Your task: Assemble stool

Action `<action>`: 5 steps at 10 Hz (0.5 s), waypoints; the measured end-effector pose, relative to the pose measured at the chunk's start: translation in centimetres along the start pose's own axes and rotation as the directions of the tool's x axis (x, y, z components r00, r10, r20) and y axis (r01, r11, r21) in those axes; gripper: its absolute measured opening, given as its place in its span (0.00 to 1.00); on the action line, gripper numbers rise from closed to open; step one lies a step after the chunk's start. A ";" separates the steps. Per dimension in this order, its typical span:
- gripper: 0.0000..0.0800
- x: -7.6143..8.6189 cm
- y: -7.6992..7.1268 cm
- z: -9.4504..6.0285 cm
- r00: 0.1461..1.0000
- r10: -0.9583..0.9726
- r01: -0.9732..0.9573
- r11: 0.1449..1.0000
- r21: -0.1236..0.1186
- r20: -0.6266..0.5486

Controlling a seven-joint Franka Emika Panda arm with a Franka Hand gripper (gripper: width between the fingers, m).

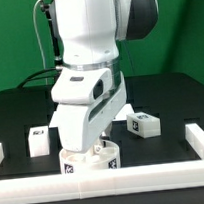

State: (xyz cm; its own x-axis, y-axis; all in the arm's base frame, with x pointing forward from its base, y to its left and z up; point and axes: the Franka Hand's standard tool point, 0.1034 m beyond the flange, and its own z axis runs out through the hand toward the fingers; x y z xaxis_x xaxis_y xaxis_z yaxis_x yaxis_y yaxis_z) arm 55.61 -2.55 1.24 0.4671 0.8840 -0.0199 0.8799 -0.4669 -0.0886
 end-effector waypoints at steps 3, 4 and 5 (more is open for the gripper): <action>0.04 0.0 0.1 -0.2 1.000 0.000 0.000 1.000 -0.003 -0.001; 0.04 0.0 0.1 -0.2 1.000 0.000 0.000 1.000 -0.003 -0.001; 0.04 0.0 0.1 -0.2 1.000 0.000 0.000 1.000 -0.003 -0.001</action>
Offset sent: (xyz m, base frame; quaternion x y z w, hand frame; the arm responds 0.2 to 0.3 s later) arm 0.0000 0.0000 0.0000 0.0000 0.0000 0.0000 1.0000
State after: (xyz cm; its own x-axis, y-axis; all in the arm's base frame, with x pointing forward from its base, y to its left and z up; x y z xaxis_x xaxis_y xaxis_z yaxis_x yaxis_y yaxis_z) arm 55.75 -2.57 1.38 0.4673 0.8839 -0.0186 0.8801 -0.4671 -0.0852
